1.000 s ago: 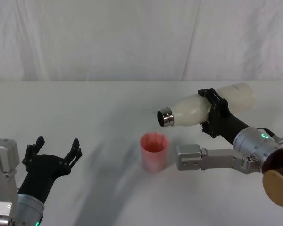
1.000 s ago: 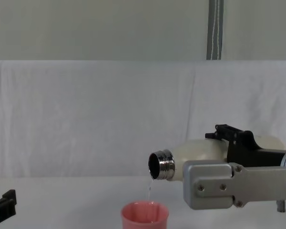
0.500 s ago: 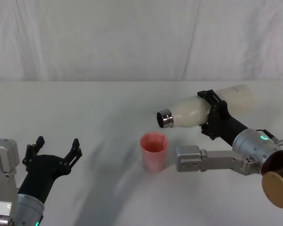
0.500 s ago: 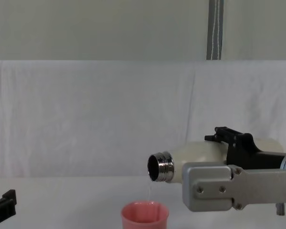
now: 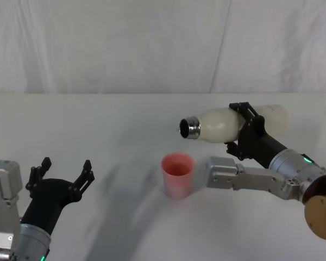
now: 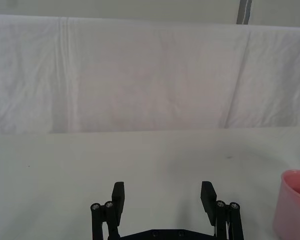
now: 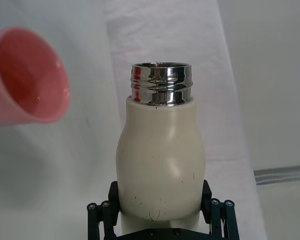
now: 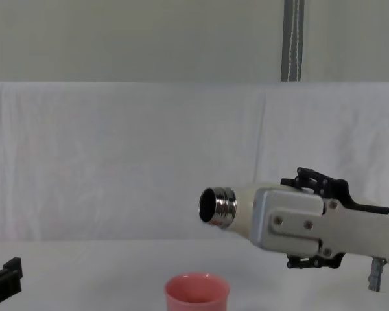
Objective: Grasp the thermos with one hand and pour water into the cup lid.
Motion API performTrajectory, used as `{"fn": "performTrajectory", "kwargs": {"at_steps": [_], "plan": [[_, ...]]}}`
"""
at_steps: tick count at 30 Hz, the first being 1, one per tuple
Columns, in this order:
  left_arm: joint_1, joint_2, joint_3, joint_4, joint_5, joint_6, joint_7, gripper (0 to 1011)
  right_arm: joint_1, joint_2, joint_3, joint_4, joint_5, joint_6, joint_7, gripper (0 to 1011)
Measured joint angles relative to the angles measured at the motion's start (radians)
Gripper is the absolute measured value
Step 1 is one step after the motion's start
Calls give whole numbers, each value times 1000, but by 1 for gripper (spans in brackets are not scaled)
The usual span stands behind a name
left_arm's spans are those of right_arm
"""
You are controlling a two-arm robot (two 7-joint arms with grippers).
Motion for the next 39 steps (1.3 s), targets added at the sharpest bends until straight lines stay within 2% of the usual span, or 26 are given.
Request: {"fn": "performTrajectory", "kwargs": {"at_steps": [13,24,32,39], "plan": [[0,0,0,0,0,0,0,1001,-31,-47,82,-17,172,-40,-5,950],[0,0,0,0,0,0,0,1001,-43,-62,115,-35,236,-53,-4,950],[0,0,0,0,0,0,0,1001,-53,-65,137,-47,264,-59,-7,950],[0,0,0,0,0,0,0,1001,-75,-76,173,-54,325,-68,-9,950]]}}
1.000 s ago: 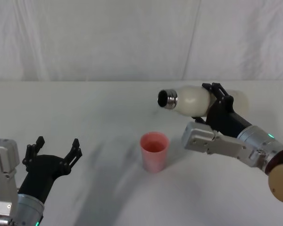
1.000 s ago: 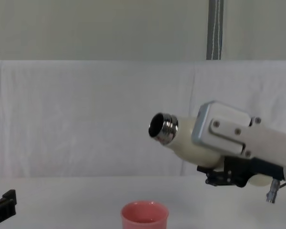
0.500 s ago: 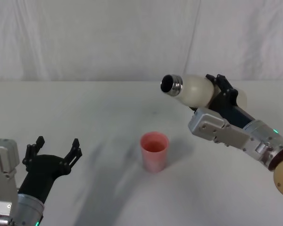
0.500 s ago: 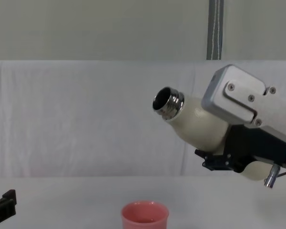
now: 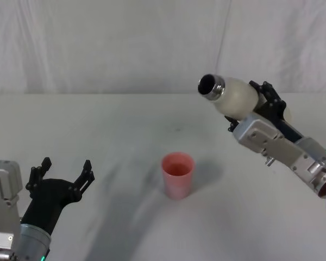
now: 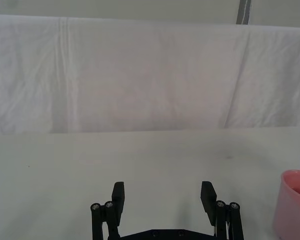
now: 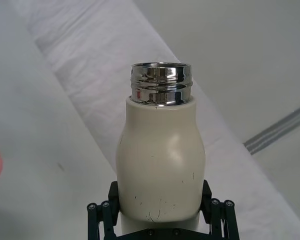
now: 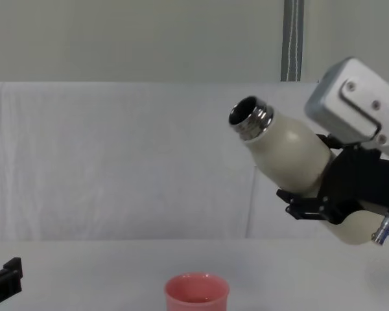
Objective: Grasp the thermos with one hand and pour water into the cup lid.
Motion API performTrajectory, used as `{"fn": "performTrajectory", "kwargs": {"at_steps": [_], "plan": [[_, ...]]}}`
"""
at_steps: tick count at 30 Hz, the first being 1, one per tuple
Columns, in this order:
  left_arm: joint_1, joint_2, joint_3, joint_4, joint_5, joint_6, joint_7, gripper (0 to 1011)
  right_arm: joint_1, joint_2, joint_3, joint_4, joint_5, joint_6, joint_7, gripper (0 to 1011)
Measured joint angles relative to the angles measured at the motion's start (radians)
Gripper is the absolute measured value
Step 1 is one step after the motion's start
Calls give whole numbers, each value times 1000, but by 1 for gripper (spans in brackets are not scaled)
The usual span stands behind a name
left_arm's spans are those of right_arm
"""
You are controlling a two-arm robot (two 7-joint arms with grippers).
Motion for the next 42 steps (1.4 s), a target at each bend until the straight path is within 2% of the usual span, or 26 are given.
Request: {"fn": "performTrajectory", "kwargs": {"at_steps": [10,14,20,26,35,42], "plan": [[0,0,0,0,0,0,0,1001,-35,-38,71,-1,141,-27,-3,950],[0,0,0,0,0,0,0,1001,-47,-59,109,1,224,-36,10,950],[0,0,0,0,0,0,0,1001,-63,-80,157,-1,317,-41,17,950],[0,0,0,0,0,0,0,1001,-78,-94,189,-5,385,-45,21,950],[0,0,0,0,0,0,0,1001,-92,-110,221,-5,459,-46,23,950],[0,0,0,0,0,0,0,1001,-105,-125,247,7,526,-31,26,950]]}}
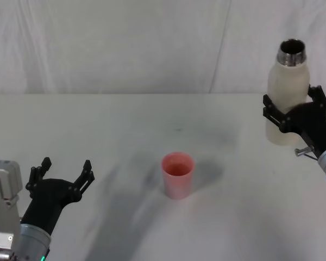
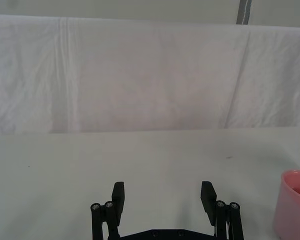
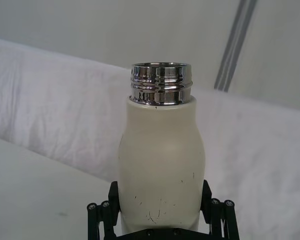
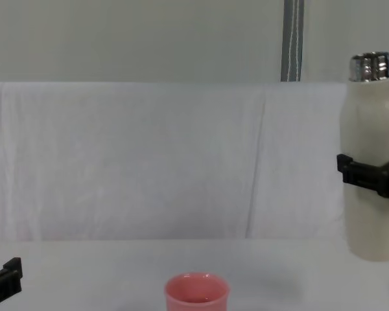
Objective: Grasp the thermos with one hand and pour water into the cup lid.
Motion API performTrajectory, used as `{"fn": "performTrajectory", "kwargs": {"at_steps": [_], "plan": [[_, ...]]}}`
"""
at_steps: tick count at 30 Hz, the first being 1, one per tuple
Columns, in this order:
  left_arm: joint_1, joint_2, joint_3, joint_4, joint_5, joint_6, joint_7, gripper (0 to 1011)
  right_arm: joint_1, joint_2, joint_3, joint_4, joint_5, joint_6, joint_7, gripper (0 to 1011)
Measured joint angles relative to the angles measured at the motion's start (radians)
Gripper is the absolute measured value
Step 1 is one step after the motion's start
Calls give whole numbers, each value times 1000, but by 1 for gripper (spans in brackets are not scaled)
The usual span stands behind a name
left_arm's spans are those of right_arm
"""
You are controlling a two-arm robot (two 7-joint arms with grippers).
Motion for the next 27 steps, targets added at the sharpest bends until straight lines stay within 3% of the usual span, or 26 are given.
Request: {"fn": "performTrajectory", "kwargs": {"at_steps": [8,18,27], "plan": [[0,0,0,0,0,0,0,1001,-18,-13,21,13,66,26,1,950],[0,0,0,0,0,0,0,1001,-37,-16,23,28,96,45,-6,950],[0,0,0,0,0,0,0,1001,-61,-40,44,57,125,43,-40,950]]}}
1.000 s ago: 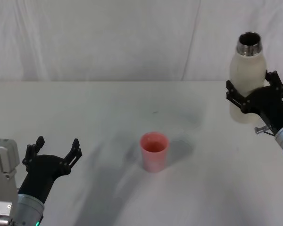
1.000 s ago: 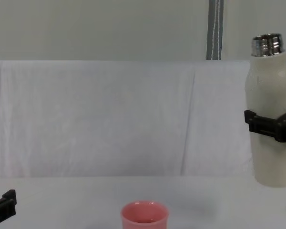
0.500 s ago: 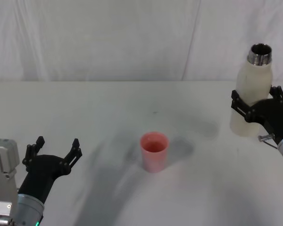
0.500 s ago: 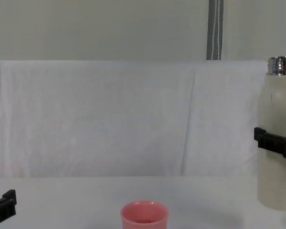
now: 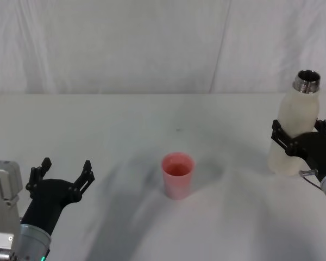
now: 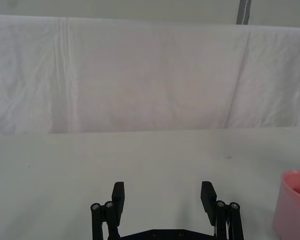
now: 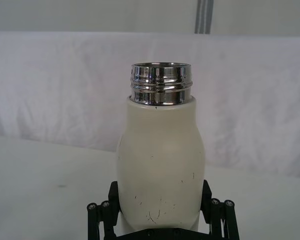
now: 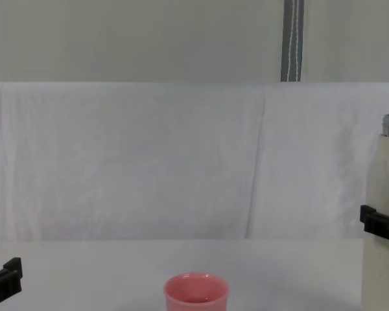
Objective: Grasp the thermos with one hand and pour water into the cup lid.
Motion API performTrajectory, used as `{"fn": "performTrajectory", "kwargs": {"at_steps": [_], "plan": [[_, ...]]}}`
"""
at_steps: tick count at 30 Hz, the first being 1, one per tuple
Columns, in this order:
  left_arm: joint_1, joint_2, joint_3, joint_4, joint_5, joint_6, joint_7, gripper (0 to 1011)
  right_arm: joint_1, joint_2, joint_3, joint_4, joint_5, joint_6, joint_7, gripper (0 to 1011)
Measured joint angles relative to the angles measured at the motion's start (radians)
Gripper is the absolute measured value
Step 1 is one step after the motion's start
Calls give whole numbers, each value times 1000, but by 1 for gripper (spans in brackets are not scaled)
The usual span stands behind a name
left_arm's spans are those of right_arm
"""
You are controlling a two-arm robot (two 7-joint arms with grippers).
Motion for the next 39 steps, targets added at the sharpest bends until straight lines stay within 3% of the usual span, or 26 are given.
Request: {"fn": "performTrajectory", "kwargs": {"at_steps": [39], "plan": [[0,0,0,0,0,0,0,1001,-13,-23,1,86,-10,-110,-6,950]]}}
